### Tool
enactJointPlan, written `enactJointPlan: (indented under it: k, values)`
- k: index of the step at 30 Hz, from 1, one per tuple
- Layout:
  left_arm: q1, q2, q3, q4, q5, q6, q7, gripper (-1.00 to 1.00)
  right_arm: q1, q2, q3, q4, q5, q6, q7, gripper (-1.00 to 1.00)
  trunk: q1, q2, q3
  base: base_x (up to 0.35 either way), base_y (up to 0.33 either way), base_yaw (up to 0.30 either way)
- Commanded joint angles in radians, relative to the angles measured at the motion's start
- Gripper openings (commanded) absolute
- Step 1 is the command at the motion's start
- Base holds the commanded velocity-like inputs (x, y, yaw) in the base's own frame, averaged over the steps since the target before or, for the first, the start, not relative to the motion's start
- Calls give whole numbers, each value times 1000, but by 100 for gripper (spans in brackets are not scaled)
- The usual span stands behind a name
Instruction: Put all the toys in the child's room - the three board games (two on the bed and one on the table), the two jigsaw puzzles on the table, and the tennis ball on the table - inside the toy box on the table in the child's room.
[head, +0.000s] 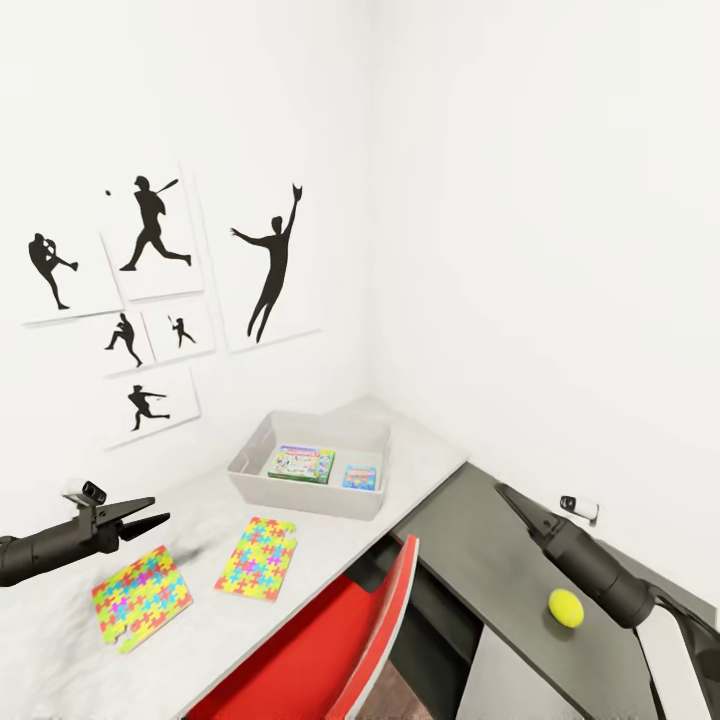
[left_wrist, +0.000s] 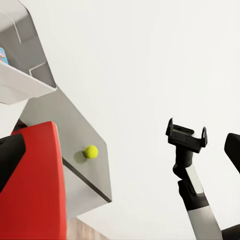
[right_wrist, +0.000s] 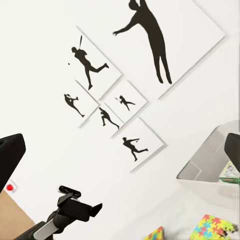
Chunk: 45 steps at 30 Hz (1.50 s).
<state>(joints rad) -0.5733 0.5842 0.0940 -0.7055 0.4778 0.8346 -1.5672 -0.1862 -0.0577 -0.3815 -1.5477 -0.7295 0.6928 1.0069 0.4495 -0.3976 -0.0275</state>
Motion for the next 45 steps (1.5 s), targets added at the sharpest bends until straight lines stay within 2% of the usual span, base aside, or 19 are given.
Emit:
enactJointPlan:
  k: [1,9,25,38,40,43,45]
  values:
    - [-1,0,0,0,0,11,-4,100,-1,0,0,0,-5,7,-3,100,0,-2,-2,-90,0,0]
    - [-1,-1,0,0,0,11,-4,100,-1,1,0,-2,-5,11,-36,100,0,-2,-4,-120,0,131]
    - [-2,9,2,-6,-5,31,-4,100,-1,0,-1,0,-6,10,-39,100,0,-2,-16,-12,0,242]
    - [-2,9,3,-7,-8,67,-4,100,-1,1,-1,-12,-5,9,-38,100,0,-2,-18,0,0,32]
    - [-2,9,3,-11,-7,72,-4,100,-1,2,11,-22,-4,18,-50,100,0,-2,-18,0,0,1]
    - [-2,9,3,-14,-6,75,-4,100,-1,-2,39,-28,-1,42,-111,100,0,-2,-18,0,0,0]
    - [-2,9,3,-15,-7,76,-4,100,-1,-10,50,-31,1,71,-195,100,0,-2,-18,0,0,0]
